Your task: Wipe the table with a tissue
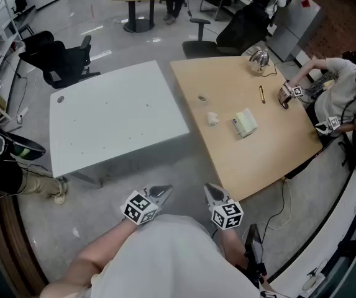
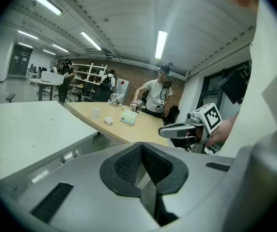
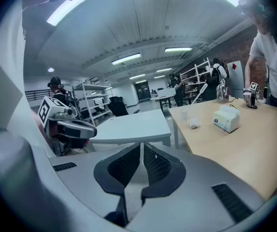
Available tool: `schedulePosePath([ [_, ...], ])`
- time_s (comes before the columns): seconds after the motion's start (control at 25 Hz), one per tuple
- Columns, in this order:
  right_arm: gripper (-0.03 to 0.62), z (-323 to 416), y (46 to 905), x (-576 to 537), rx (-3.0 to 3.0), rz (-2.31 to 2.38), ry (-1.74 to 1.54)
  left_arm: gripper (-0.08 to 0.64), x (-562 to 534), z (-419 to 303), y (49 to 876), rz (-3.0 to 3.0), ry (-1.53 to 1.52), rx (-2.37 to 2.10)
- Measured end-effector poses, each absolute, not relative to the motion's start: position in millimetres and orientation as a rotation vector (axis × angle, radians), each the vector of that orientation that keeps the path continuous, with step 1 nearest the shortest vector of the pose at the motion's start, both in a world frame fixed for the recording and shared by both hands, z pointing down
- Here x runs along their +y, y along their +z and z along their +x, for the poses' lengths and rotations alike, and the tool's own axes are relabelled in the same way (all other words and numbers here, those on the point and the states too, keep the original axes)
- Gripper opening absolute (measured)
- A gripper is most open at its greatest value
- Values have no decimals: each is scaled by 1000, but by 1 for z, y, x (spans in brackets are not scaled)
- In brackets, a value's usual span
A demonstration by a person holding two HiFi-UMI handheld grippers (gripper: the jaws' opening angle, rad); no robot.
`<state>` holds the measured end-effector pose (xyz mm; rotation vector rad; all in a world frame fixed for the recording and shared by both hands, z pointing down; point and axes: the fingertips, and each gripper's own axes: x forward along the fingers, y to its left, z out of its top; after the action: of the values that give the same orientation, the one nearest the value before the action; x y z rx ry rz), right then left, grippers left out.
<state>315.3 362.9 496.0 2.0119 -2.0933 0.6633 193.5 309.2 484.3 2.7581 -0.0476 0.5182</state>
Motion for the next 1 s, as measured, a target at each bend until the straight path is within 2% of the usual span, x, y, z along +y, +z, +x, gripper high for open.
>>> schedulePosePath([
  [0.44,32,319,504,267,-2016,1997,654,5,206,161,482,2718,456,-207],
  [1.0,32,363,549,177,-2054,1841,734,5,141,189,497,2649,519,-362],
])
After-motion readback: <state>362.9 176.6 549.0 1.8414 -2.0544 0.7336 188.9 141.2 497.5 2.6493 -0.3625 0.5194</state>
